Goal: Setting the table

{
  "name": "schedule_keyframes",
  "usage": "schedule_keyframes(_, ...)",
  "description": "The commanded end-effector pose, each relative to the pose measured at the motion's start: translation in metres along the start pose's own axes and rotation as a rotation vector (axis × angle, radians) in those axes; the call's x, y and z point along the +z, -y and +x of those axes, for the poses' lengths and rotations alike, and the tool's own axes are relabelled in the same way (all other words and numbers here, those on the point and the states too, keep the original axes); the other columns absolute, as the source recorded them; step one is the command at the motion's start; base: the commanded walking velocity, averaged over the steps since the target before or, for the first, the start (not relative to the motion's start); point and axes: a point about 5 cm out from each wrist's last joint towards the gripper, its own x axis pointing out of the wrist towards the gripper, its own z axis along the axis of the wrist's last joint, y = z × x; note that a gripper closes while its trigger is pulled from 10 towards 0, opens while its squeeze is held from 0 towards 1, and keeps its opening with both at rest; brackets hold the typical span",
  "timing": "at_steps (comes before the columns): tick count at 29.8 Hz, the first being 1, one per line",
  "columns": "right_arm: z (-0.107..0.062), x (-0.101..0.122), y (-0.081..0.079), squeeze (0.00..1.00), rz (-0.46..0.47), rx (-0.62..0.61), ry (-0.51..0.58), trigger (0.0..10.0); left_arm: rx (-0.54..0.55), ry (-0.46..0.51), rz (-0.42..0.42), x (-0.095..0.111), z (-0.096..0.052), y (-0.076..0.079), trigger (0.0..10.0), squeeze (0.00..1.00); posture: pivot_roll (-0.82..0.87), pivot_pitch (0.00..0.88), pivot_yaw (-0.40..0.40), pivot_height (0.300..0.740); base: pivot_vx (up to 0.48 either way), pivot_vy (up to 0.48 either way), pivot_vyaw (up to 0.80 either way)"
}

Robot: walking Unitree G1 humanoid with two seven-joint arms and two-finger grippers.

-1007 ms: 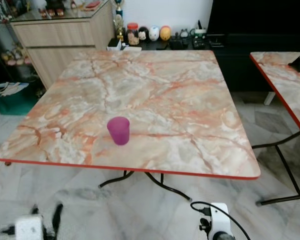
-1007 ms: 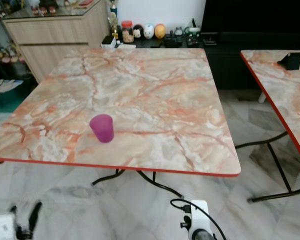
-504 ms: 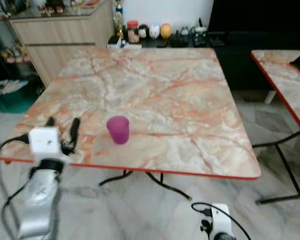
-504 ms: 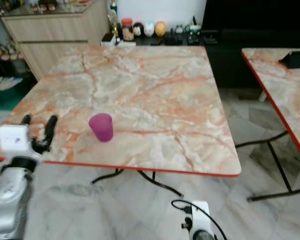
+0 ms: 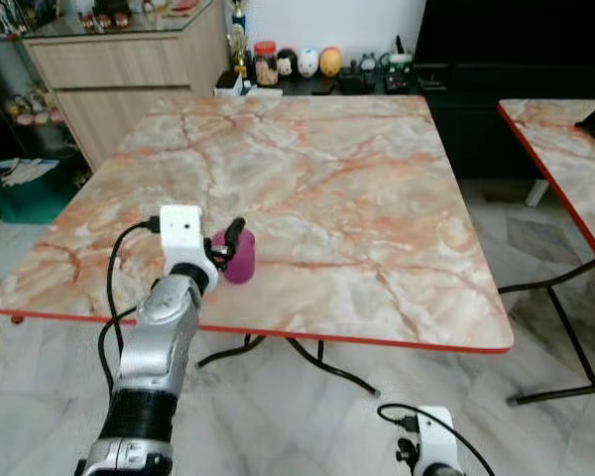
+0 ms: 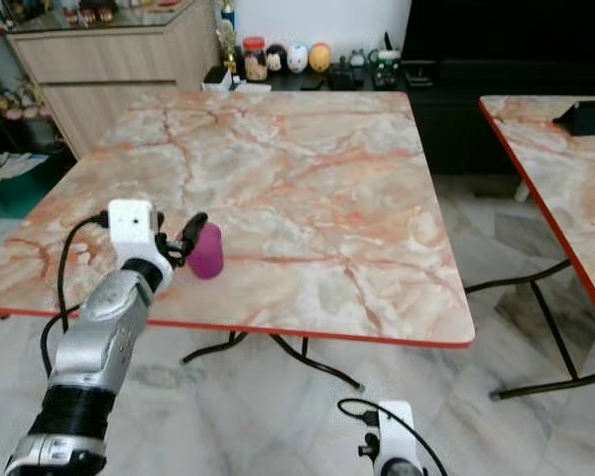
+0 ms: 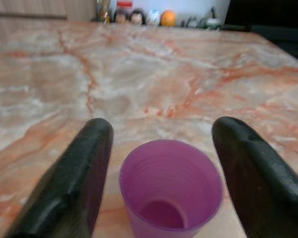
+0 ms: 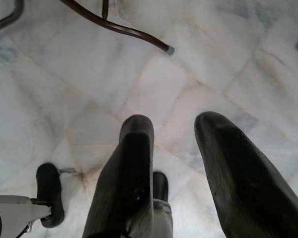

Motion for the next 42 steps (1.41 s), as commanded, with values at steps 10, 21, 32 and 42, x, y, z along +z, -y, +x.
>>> schedule_keyframes(10,0.0,-0.001,-0.002,0.0,-0.001,0.005,0.001,10.0,0.122,-0.087,-0.071,0.011,0.018,-0.014,10.0,0.0,-0.02,0.0,0.048,0.74,0.0,0.0,0.0)
schedule_keyframes(21,0.0,-0.001,-0.002,0.0,-0.017,0.006,-0.002,10.0,0.146,-0.215,-0.125,-0.001,0.019,-0.018,10.0,0.0,-0.01,0.0,0.05,0.74,0.0,0.0,0.0)
schedule_keyframes(32,0.0,-0.001,-0.002,0.0,-0.015,0.01,-0.004,10.0,0.138,-0.253,-0.151,0.002,0.021,-0.017,10.0,0.0,-0.01,0.0,0.054,0.74,0.0,0.0,0.0)
schedule_keyframes(42,0.0,-0.002,-0.002,0.0,-0.016,0.011,-0.009,10.0,0.114,-0.289,-0.146,-0.006,0.019,-0.009,10.0,0.0,-0.02,0.0,0.057,0.74,0.0,0.0,0.0)
